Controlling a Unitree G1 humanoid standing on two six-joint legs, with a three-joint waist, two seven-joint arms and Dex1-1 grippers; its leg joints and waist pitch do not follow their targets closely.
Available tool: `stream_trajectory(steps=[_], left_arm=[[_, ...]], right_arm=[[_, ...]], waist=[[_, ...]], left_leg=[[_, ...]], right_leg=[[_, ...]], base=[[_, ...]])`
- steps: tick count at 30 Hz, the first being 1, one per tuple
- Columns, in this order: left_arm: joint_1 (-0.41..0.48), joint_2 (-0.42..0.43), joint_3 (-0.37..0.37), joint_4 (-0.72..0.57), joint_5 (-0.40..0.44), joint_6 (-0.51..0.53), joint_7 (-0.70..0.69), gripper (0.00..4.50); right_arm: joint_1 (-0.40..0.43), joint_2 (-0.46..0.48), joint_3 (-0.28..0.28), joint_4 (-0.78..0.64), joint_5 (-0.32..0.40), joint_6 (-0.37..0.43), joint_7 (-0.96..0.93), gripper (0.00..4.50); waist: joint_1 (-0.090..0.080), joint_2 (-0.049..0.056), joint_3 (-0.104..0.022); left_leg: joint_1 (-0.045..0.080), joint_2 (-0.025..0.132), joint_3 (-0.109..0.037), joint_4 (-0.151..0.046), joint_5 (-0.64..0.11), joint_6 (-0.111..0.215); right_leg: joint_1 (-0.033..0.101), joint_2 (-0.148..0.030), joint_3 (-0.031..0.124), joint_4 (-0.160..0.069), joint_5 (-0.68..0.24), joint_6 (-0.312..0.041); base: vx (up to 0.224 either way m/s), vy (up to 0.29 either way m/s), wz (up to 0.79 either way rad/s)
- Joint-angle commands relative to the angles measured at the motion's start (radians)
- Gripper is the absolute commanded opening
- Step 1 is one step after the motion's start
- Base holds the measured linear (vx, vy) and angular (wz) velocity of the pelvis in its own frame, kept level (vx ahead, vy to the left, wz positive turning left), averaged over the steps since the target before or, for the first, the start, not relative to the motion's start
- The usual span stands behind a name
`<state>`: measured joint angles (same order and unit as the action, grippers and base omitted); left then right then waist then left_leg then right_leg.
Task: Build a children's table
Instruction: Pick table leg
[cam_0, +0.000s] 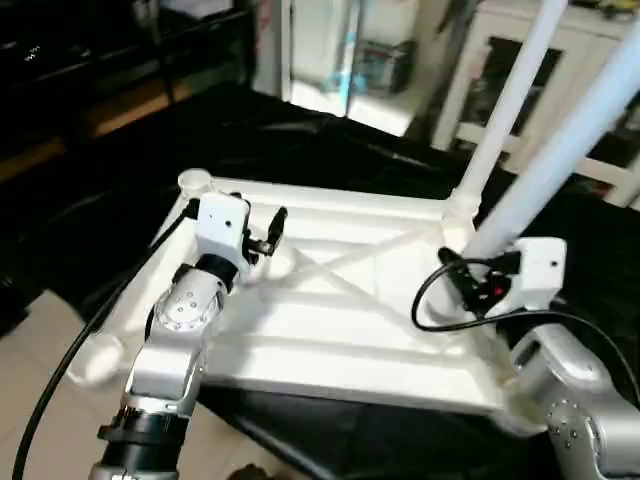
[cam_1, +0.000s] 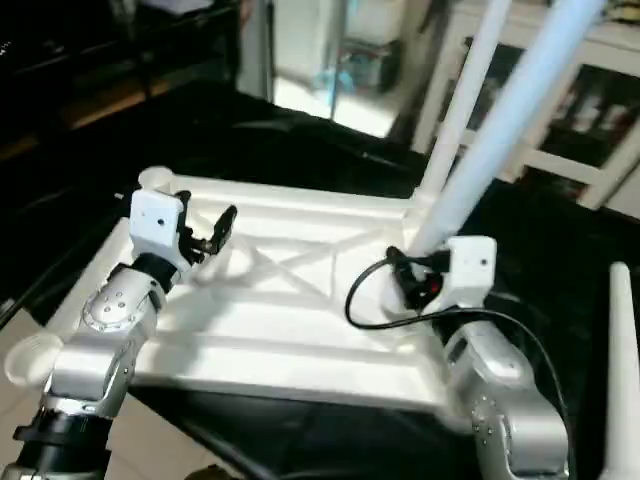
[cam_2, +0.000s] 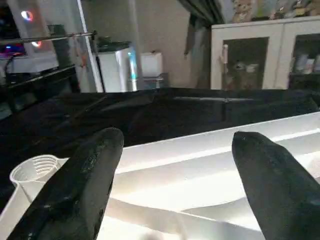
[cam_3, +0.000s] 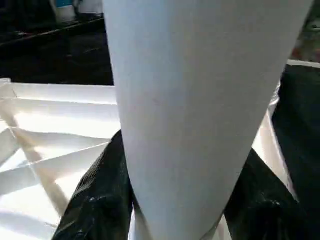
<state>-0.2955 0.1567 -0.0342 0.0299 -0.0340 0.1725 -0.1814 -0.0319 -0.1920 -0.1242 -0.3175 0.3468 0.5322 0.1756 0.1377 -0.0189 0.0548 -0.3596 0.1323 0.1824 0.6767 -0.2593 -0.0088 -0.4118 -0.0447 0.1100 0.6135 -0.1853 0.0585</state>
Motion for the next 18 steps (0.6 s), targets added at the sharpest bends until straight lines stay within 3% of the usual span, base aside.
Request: stream_trajectory(steps=[1, 2, 3, 4, 5, 6, 7, 8, 9, 10, 11, 12, 13, 14, 15, 16, 17, 18], left_arm=[[0.005, -0.002, 0.001, -0.014, 0.009, -0.007, 0.01, 3.91], [0.005, -0.003, 0.0, -0.014, 0.01, -0.009, 0.011, 3.91], [0.005, -0.01, -0.002, -0.005, 0.013, -0.022, 0.019, 3.91], [0.005, -0.011, -0.002, -0.004, 0.013, -0.023, 0.019, 3.91], [0.003, -0.014, -0.005, 0.002, 0.018, -0.025, 0.025, 3.91], [0.002, -0.019, -0.013, 0.005, 0.022, -0.03, 0.026, 3.91], [0.002, -0.021, -0.016, 0.007, 0.023, -0.032, 0.025, 3.91], [0.0, -0.023, -0.023, 0.01, 0.04, -0.041, 0.04, 3.91], [-0.005, -0.032, -0.025, 0.012, 0.046, -0.041, 0.051, 3.91], [-0.01, -0.043, -0.025, 0.012, 0.05, -0.041, 0.066, 3.91], [-0.013, -0.051, -0.025, 0.012, 0.052, -0.04, 0.074, 3.91], [-0.021, -0.062, -0.023, 0.02, 0.056, -0.039, 0.091, 3.91], [-0.026, -0.068, -0.021, 0.03, 0.063, -0.04, 0.105, 3.91], [-0.028, -0.07, -0.02, 0.035, 0.065, -0.04, 0.112, 3.91], [-0.034, -0.078, -0.018, 0.048, 0.069, -0.045, 0.123, 3.91], [-0.034, -0.079, -0.017, 0.049, 0.069, -0.045, 0.123, 3.91], [-0.038, -0.085, -0.014, 0.055, 0.069, -0.049, 0.13, 3.91], [-0.039, -0.09, -0.012, 0.057, 0.069, -0.048, 0.137, 3.91]], right_arm=[[0.002, 0.005, -0.01, -0.047, 0.001, -0.01, -0.015, 1.86], [0.003, 0.006, -0.011, -0.049, 0.001, -0.01, -0.017, 1.86], [0.006, 0.013, -0.01, -0.054, -0.002, -0.01, -0.024, 1.86], [0.006, 0.013, -0.01, -0.054, -0.002, -0.01, -0.024, 1.86], [0.007, 0.016, -0.009, -0.055, -0.002, -0.012, -0.026, 1.86], [0.008, 0.021, -0.009, -0.054, -0.005, -0.018, -0.034, 1.86], [0.009, 0.023, -0.008, -0.053, -0.006, -0.021, -0.036, 1.86], [0.008, 0.025, -0.006, -0.05, -0.014, -0.031, -0.041, 1.86], [0.004, 0.028, -0.005, -0.046, -0.02, -0.035, -0.045, 1.86], [-0.004, 0.029, -0.002, -0.039, -0.026, -0.023, -0.05, 1.86], [-0.009, 0.03, 0.0, -0.034, -0.03, -0.013, -0.053, 1.86], [-0.026, 0.013, 0.023, -0.013, -0.056, -0.014, -0.047, 1.86], [-0.046, 0.0, 0.043, 0.009, -0.086, -0.019, -0.051, 1.86], [-0.055, -0.005, 0.051, 0.018, -0.099, -0.022, -0.054, 1.86], [-0.085, -0.026, 0.076, 0.047, -0.144, -0.04, -0.064, 1.86], [-0.087, -0.027, 0.078, 0.049, -0.148, -0.042, -0.065, 1.86], [-0.109, -0.044, 0.093, 0.07, -0.167, -0.048, -0.058, 1.86], [-0.119, -0.051, 0.097, 0.083, -0.174, -0.053, -0.053, 1.86]], waist=[[-0.061, 0.02, -0.061], [-0.082, 0.025, -0.065], [-0.086, 0.023, -0.064], [-0.1, 0.01, -0.055], [-0.102, 0.005, -0.052], [-0.101, -0.022, -0.057], [-0.033, -0.04, -0.076], [-0.037, -0.051, -0.061], [-0.058, -0.025, -0.053], [-0.078, 0.0, -0.055], [-0.095, 0.026, -0.057], [-0.135, 0.062, -0.082], [-0.146, 0.063, -0.073], [-0.158, 0.056, -0.07], [-0.16, 0.047, -0.079], [-0.16, 0.047, -0.079], [-0.162, 0.031, -0.094], [-0.162, 0.023, -0.097]], left_leg=[[0.096, 0.068, -0.002, -0.153, -0.272, 0.103], [0.063, 0.099, 0.006, -0.199, -0.243, 0.135], [0.056, 0.106, 0.011, -0.202, -0.213, 0.134], [0.061, 0.128, 0.051, -0.209, -0.202, 0.057], [0.062, 0.138, 0.061, -0.219, -0.234, 0.001], [0.082, 0.137, 0.089, -0.216, -0.31, -0.165], [0.056, 0.088, 0.039, -0.011, -0.31, -0.236], [-0.081, 0.086, -0.099, 0.087, -0.242, -0.102], [-0.057, 0.088, -0.137, 0.027, 0.003, -0.126], [-0.061, 0.073, -0.13, -0.072, 0.043, -0.159], [-0.077, 0.079, -0.135, -0.111, 0.043, -0.18], [0.024, 0.238, -0.231, -0.173, -0.164, -0.176], [0.019, 0.245, -0.233, -0.179, -0.135, -0.167], [0.016, 0.257, -0.239, -0.192, -0.108, -0.125], [0.038, 0.257, -0.241, -0.186, -0.081, -0.044], [0.038, 0.257, -0.241, -0.186, -0.081, -0.044], [0.058, 0.223, -0.234, -0.178, 0.015, 0.109], [0.058, 0.205, -0.227, -0.178, 0.044, 0.163]], right_leg=[[-0.07, 0.024, -0.102, 0.007, -0.363, -0.128], [-0.051, 0.002, -0.182, 0.11, -0.223, -0.105], [-0.046, -0.012, -0.206, 0.123, -0.171, -0.101], [-0.049, -0.04, -0.241, 0.122, -0.124, -0.11], [-0.031, -0.056, -0.249, 0.117, -0.124, -0.115], [-0.01, -0.095, -0.226, 0.065, -0.177, -0.148], [0.033, -0.315, -0.037, -0.09, -0.333, -0.252], [0.13, -0.395, -0.008, -0.104, -0.402, -0.289], [0.099, -0.292, -0.169, -0.097, -0.42, -0.279], [0.089, -0.148, -0.241, -0.056, -0.398, -0.233], [0.095, -0.076, -0.262, -0.035, -0.332, -0.178], [0.02, -0.056, -0.223, 0.077, -0.127, -0.13], [0.002, -0.042, -0.216, 0.103, -0.108, -0.131], [-0.016, -0.036, -0.21, 0.132, -0.128, -0.125], [-0.033, -0.041, -0.195, 0.132, -0.174, -0.123], [-0.033, -0.041, -0.195, 0.132, -0.174, -0.123], [-0.023, -0.049, -0.179, 0.101, -0.149, -0.176], [-0.014, -0.05, -0.175, 0.086, -0.12, -0.218]], base=[[-0.067, 0.279, -0.35], [-0.087, 0.282, -0.41], [-0.062, 0.269, -0.45], [-0.062, 0.269, -0.45], [-0.05, 0.214, -0.53], [-0.034, 0.169, -0.57], [-0.034, 0.169, -0.57], [-0.006, 0.181, -0.74], [-0.026, 0.208, -0.79], [-0.026, 0.208, -0.79], [-0.061, 0.183, -0.24], [-0.039, 0.126, 0.11], [-0.039, 0.126, 0.11], [-0.045, 0.055, 0.04], [-0.078, -0.028, -0.03], [-0.078, -0.028, -0.03], [-0.085, -0.104, -0.05], [-0.095, -0.172, -0.04]])
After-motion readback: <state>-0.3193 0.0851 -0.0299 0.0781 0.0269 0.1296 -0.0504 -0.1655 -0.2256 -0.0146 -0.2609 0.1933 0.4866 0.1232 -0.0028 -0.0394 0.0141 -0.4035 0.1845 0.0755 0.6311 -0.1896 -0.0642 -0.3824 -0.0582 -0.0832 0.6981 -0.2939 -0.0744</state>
